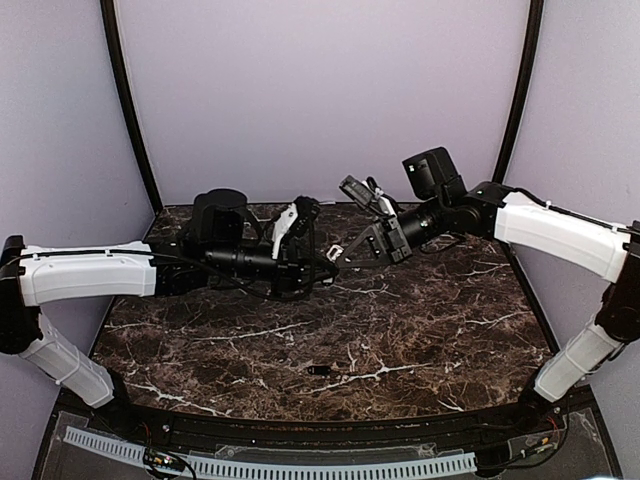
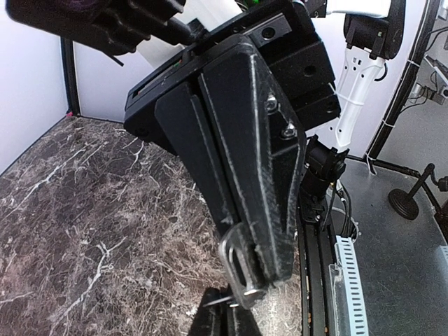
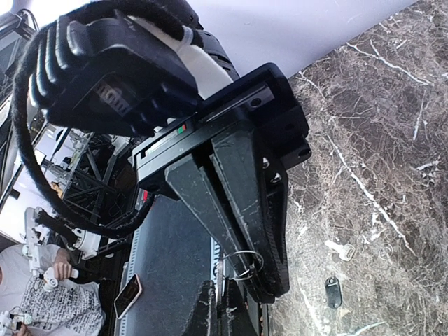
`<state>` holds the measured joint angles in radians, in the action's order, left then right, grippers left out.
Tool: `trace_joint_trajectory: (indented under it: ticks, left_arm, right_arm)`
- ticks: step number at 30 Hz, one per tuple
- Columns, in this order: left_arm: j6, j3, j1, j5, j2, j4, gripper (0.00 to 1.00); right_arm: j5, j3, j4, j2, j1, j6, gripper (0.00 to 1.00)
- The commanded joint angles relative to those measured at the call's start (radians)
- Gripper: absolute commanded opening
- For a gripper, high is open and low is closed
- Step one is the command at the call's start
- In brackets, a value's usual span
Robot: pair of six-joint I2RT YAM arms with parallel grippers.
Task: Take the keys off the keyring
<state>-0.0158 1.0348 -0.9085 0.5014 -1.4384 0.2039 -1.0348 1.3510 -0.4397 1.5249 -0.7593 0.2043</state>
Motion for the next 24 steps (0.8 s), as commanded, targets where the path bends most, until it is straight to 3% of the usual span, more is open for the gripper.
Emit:
trace_joint_trajectory:
  ticks: [1, 10, 24]
  left_arm:
    - [-0.011, -0.054, 0.03, -0.053, 0.0, -0.021, 0.0]
    - [-0.008, -0.081, 0.004, -0.024, 0.015, 0.004, 0.0]
    - [-0.078, -0.084, 0.016, -0.055, -0.017, 0.009, 0.0]
  right_arm:
    - [-0.078, -0.022, 0.169, -0.084, -0.043, 0.076, 0.0]
    - [0.02, -0.119, 0.291, -0.112, 0.033, 0.2, 0.0]
    - [-0.17, -0.183, 0.49, -0.164, 0.034, 0.285, 0.0]
